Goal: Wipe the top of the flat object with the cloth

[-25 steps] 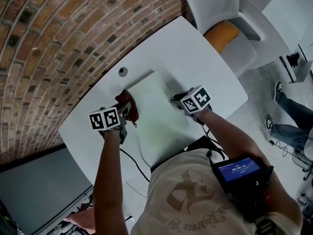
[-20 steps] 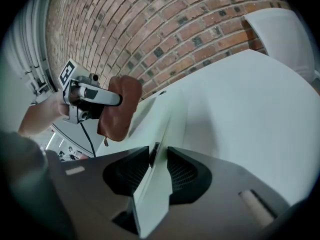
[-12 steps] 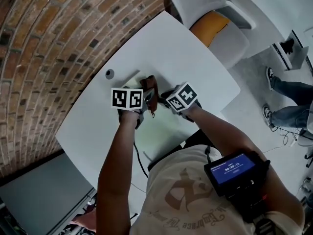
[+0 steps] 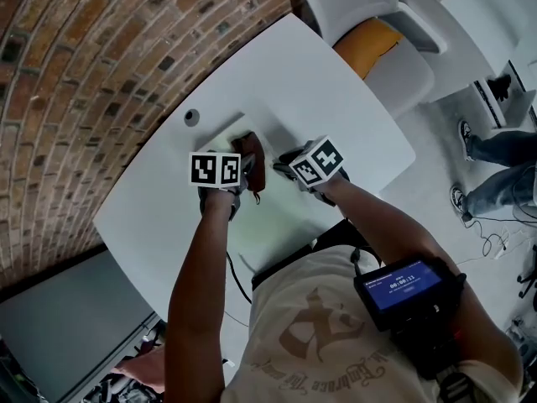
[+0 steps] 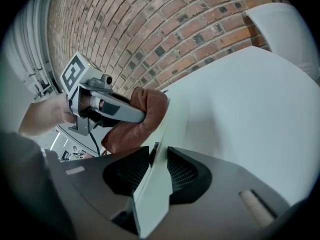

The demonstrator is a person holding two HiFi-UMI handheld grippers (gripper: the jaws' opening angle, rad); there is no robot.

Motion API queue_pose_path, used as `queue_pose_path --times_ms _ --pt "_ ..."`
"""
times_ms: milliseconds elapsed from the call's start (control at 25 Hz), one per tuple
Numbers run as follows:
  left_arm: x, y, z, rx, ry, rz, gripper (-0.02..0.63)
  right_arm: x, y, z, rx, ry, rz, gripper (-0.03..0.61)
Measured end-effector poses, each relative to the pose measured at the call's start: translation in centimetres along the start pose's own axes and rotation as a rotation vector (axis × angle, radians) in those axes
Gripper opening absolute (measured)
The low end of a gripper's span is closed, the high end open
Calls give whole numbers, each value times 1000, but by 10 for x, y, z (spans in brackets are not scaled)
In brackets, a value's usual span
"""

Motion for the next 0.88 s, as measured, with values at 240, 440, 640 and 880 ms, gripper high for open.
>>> queue_pose_path --times_ms 240,440,640,880 --pt "39 25 -26 -20 -11 -67 74 0 0 1 11 -1 6 124" --pt "76 50 -56 -55 -29 -136 74 -1 3 3 29 -1 5 124" --pt "110 71 -81 -81 -88 -233 74 -1 2 2 36 0 6 124" --pt "149 84 -100 -103 -142 -341 74 -2 2 2 37 -1 11 124"
Point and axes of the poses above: the fingertips, and each gripper's own axes: z forward along the fingers, y to its left, x out of its underside, the point moved 4 cm from there along -z, backward along the fingers, and after that the axes turned 10 degrees about z, right-handed, at the moved point
